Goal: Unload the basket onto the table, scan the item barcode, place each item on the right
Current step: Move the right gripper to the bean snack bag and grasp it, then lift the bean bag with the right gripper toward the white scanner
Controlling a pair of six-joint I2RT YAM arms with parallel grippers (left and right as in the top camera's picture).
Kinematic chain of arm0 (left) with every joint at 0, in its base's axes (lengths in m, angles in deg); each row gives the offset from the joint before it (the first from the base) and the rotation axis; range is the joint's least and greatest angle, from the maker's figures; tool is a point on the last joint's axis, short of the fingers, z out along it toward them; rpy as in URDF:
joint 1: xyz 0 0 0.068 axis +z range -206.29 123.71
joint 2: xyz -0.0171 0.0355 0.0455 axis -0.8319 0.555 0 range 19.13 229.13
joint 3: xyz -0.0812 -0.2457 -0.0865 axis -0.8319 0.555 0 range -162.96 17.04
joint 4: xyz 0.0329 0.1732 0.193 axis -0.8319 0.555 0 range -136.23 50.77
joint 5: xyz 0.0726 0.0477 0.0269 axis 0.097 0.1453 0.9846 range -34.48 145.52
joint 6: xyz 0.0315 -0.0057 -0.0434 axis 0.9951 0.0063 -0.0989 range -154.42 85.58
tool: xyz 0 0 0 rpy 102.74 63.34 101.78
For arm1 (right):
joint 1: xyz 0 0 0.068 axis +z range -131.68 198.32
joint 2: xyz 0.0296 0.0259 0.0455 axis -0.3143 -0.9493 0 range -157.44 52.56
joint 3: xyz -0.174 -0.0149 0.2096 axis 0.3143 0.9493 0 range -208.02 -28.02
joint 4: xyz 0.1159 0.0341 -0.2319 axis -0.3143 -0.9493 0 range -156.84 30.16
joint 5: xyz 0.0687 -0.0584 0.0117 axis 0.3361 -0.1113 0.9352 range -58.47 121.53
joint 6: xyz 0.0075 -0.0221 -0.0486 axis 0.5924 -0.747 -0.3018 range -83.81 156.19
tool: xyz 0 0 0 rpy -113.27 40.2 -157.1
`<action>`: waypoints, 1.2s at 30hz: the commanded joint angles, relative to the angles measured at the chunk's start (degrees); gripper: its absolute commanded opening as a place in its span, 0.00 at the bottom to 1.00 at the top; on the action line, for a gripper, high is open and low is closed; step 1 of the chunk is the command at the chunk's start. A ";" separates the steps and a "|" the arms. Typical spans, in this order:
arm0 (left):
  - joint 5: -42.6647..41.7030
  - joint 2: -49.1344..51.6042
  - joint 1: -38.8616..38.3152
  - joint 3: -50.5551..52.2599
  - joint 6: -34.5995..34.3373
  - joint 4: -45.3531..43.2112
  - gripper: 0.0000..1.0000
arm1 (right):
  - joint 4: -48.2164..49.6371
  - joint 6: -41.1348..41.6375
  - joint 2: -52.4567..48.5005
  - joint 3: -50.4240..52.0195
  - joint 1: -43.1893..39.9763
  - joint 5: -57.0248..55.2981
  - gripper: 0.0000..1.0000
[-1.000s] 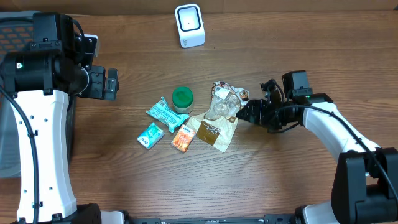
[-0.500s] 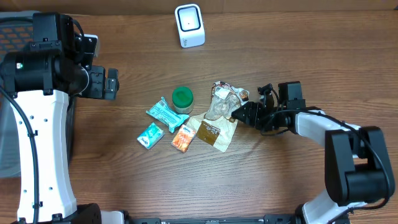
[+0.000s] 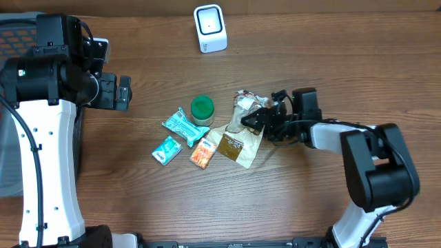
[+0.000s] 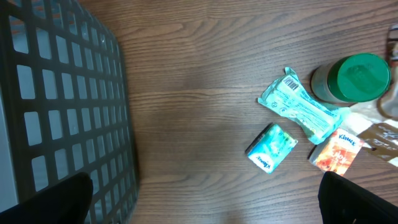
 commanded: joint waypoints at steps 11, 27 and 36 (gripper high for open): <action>0.11 0.31 -0.07 -0.46 0.63 -0.07 1.00 | 0.72 9.66 -5.42 1.36 4.79 -10.40 0.13; 0.13 0.31 -0.07 -0.46 0.63 -0.07 1.00 | -3.15 -2.86 7.56 1.33 -0.50 10.49 0.04; 0.11 0.31 -0.07 -0.46 0.63 -0.07 0.99 | -11.61 -11.91 8.37 0.02 2.73 11.39 0.04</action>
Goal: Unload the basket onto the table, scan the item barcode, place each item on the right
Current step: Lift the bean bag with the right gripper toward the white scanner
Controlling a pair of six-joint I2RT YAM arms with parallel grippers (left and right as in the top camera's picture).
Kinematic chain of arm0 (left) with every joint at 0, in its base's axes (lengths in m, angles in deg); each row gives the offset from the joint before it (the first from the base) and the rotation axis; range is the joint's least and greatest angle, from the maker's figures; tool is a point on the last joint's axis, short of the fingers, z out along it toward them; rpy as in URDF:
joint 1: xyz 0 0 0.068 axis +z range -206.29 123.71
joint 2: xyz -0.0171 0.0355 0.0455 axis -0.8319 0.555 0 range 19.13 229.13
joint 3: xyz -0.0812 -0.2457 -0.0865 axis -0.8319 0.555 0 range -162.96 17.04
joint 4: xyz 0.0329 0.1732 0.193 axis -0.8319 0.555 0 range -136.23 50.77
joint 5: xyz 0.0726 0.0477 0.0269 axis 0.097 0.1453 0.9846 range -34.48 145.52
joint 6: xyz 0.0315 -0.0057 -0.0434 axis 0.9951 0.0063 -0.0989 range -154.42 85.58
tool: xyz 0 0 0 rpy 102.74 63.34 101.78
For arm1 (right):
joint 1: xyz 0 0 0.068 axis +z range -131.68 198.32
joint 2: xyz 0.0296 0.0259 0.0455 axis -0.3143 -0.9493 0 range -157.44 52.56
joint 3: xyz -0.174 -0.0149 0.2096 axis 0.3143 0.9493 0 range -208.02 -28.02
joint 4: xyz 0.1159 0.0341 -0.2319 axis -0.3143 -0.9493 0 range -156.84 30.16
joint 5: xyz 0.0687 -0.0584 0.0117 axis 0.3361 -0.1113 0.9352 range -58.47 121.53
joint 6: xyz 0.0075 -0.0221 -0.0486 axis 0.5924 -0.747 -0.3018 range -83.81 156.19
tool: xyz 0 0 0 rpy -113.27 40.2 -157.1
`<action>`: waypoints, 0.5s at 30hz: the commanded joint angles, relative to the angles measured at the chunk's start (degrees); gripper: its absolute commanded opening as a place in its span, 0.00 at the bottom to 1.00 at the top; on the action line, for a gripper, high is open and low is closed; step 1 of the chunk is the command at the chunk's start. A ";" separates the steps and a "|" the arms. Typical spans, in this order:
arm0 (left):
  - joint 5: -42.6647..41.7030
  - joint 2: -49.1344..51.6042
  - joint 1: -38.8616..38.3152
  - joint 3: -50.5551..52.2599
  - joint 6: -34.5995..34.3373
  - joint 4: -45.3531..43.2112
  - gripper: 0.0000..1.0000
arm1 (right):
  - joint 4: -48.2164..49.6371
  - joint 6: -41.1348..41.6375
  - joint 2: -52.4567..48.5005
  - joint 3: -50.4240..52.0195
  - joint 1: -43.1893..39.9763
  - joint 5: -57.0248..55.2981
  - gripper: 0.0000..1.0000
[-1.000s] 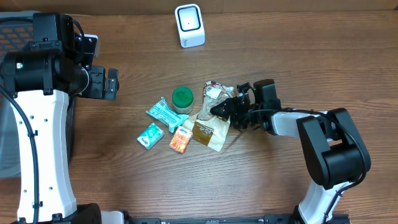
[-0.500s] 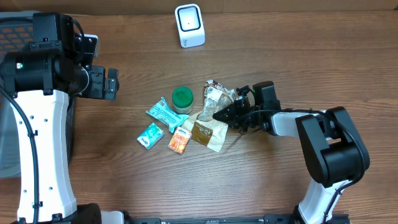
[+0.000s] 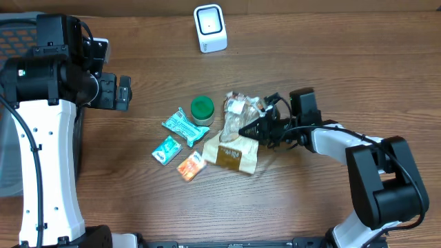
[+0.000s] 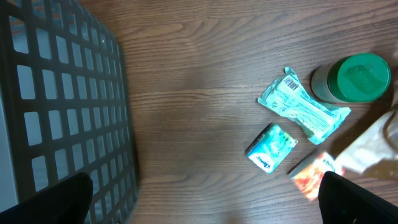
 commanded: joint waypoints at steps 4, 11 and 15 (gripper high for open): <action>0.11 0.31 -0.07 -0.46 0.63 -0.07 1.00 | -14.67 -15.87 1.11 -5.62 0.90 2.43 0.04; 0.13 0.31 -0.07 -0.46 0.63 -0.07 1.00 | -48.48 -38.23 1.33 -23.32 0.85 -4.22 0.04; 0.11 0.31 -0.07 -0.46 0.63 -0.07 1.00 | -65.18 -49.77 1.33 -34.77 0.85 -5.60 0.04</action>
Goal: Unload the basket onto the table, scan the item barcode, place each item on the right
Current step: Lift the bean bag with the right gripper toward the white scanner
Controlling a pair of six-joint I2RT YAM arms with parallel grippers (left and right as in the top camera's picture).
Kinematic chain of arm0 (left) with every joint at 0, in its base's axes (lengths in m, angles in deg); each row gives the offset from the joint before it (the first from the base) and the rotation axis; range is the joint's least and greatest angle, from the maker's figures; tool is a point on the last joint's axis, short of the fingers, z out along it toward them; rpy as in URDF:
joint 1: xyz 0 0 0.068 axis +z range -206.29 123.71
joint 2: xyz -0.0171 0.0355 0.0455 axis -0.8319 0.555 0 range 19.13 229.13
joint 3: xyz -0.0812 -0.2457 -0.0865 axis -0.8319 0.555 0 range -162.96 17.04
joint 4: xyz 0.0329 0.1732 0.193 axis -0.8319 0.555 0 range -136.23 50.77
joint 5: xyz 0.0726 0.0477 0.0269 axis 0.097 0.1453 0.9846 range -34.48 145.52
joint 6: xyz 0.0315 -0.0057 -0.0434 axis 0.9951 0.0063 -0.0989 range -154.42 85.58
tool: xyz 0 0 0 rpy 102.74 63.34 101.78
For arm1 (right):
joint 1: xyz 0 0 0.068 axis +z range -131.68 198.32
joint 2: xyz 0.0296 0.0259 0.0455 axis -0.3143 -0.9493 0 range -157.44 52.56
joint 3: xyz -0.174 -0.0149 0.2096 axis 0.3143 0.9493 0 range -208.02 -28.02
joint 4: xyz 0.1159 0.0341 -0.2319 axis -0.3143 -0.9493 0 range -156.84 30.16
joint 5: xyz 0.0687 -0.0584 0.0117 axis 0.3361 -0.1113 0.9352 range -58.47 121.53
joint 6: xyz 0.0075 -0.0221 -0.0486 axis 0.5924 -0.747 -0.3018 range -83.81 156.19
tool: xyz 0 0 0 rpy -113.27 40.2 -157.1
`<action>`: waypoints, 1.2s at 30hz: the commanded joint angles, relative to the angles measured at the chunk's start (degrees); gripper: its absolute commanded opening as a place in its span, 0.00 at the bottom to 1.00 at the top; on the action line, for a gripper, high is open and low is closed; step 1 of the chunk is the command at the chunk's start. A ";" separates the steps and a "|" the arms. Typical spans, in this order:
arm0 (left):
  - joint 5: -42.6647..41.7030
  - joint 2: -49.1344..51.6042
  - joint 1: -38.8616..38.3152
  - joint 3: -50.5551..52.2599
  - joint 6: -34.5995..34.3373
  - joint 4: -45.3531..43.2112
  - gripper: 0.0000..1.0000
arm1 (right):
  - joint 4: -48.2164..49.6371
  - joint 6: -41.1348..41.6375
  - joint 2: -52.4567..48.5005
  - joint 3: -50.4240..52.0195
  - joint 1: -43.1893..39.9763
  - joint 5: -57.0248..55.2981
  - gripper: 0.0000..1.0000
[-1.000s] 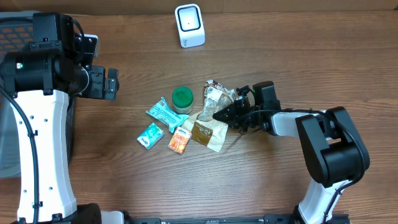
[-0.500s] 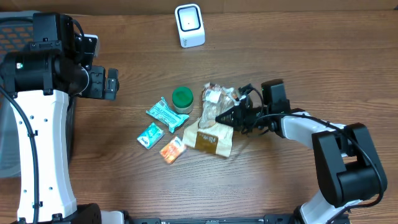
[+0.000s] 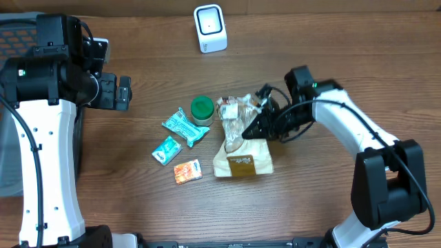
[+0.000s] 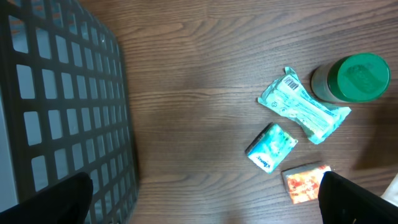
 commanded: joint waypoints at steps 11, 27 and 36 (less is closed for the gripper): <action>0.09 0.31 -0.07 -0.46 0.66 -0.11 0.99 | -11.78 -15.23 1.46 -21.64 0.11 5.35 0.04; 0.11 0.31 -0.07 -0.46 0.63 -0.11 1.00 | -9.03 -3.15 1.46 -38.12 1.09 5.29 0.04; 0.11 0.31 -0.07 -0.46 0.63 -0.11 1.00 | -0.02 5.95 1.42 -38.51 11.47 -42.47 0.04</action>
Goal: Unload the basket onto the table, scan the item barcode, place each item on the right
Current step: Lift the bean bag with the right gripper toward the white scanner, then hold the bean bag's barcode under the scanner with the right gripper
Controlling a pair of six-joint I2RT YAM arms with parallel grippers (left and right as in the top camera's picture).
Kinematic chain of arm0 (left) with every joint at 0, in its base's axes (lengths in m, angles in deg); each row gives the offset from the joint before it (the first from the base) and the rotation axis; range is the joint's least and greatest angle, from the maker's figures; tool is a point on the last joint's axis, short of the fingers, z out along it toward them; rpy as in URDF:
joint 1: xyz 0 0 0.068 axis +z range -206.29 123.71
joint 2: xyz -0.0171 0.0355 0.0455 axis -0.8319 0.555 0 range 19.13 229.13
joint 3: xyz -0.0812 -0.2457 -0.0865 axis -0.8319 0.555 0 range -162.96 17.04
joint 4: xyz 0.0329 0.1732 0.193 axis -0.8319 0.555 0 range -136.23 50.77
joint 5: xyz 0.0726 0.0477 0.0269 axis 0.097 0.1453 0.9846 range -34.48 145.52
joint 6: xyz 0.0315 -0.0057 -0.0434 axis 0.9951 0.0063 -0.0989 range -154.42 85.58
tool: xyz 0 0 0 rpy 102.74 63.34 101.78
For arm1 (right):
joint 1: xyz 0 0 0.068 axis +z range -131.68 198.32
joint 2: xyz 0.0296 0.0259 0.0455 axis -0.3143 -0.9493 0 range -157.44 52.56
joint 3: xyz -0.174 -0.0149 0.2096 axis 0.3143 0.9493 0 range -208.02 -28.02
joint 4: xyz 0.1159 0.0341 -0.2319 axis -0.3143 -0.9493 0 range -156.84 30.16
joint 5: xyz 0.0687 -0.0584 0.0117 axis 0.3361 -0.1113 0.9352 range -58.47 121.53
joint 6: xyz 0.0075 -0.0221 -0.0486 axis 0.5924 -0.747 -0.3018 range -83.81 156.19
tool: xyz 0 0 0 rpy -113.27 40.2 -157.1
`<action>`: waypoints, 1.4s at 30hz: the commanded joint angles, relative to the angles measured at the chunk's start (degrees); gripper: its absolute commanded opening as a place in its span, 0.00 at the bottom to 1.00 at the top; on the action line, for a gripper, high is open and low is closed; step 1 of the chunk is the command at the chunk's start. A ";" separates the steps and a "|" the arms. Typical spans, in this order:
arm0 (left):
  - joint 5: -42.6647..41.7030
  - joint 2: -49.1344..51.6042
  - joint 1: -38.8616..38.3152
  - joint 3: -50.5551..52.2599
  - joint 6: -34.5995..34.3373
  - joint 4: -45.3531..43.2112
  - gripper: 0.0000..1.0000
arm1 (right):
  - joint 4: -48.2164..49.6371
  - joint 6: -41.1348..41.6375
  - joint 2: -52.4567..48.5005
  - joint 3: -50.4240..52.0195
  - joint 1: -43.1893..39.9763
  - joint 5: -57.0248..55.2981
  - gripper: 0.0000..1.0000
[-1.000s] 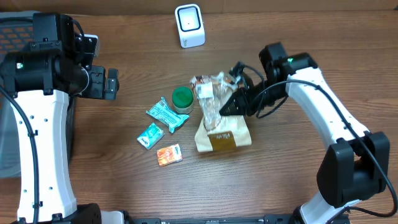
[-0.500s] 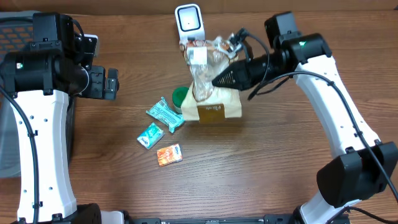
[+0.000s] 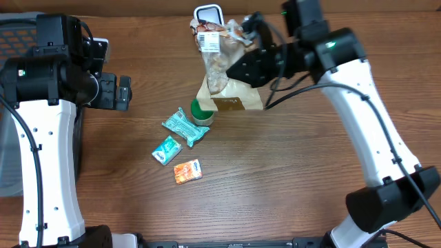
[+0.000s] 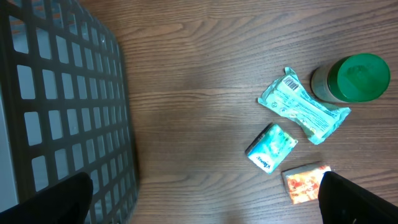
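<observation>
My right gripper (image 3: 242,60) is shut on a clear-and-tan snack bag (image 3: 229,102) with a brown label, holding it raised at the back of the table. The bag's top with its white sticker (image 3: 210,41) hangs right in front of the white barcode scanner (image 3: 208,14) and covers the scanner's lower part. At the left of the table my left gripper (image 3: 124,93) stands open with nothing in it. In the left wrist view its gripper (image 4: 202,202) shows only as dark fingertips (image 4: 59,202) in the bottom corners, over bare wood.
A green-lidded jar (image 3: 200,113) stands partly under the hanging bag. A teal packet (image 4: 303,107), a small tissue pack (image 4: 272,147) and an orange packet (image 4: 305,185) lie near the table's middle. A dark mesh basket (image 4: 56,93) stands at the left edge.
My right arm has risen and moved back with the bag, from the table's middle beside the jar to just in front of the scanner. The left arm and the small items are unchanged.
At first my right gripper was low at the bag lying on the table, next to the orange packet. Then the bag was lifting and the orange packet had shifted toward the front. Then the bag hung over the table's middle, and now it is at the scanner.
</observation>
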 commanded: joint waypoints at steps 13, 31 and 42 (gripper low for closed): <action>0.13 0.31 -0.07 -0.46 0.63 -0.09 0.99 | 31.80 -3.15 -8.63 -1.31 10.73 -75.78 0.04; 0.11 0.31 -0.07 -0.46 0.63 -0.09 0.99 | 65.53 -45.86 -28.98 -1.29 10.10 -81.00 0.04; 0.11 0.31 -0.07 -0.46 0.66 -0.09 1.00 | 63.65 -45.81 -32.59 -1.14 8.90 -81.59 0.04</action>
